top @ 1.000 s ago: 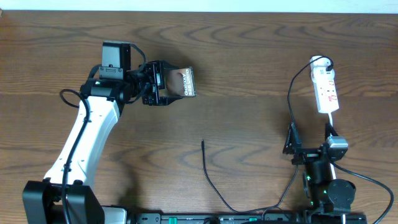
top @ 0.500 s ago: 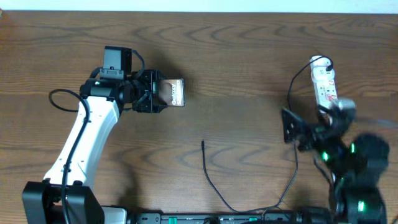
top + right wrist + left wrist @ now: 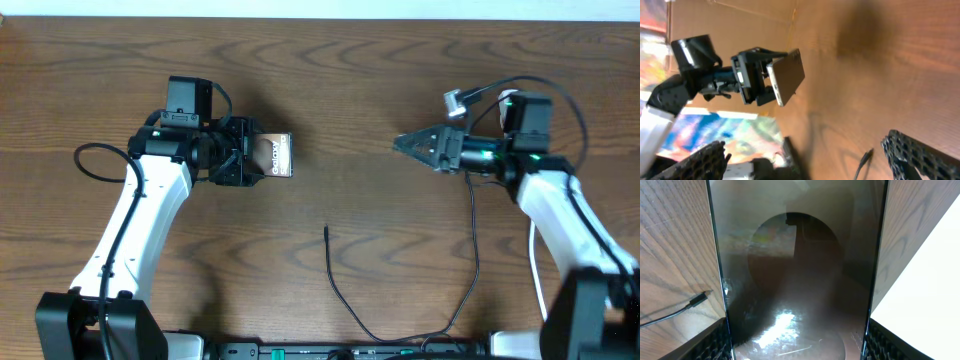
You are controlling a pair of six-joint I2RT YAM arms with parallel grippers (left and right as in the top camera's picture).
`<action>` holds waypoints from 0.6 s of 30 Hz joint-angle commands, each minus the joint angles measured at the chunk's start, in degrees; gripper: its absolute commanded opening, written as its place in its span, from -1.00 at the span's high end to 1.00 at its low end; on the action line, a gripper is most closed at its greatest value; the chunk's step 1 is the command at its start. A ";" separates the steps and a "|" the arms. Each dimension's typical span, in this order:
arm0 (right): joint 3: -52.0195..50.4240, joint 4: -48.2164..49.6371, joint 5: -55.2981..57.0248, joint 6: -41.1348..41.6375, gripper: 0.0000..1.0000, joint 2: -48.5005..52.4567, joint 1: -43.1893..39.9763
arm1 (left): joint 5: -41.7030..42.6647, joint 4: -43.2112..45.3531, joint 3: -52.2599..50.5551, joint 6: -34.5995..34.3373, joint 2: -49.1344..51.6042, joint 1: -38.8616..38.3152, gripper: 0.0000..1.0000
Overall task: Plug charger to phone and switch on socket
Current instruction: 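Move the right gripper toward the held box's lower edge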
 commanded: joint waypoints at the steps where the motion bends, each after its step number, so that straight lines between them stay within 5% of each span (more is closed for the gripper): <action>1: 0.94 2.69 -4.48 4.33 -0.99 4.63 3.04 | -1.40 -0.22 1.66 1.01 -1.36 0.17 0.85; 18: 0.94 19.98 11.04 6.45 -0.98 10.62 23.12 | -11.67 -6.03 1.55 0.96 -1.33 -2.12 0.85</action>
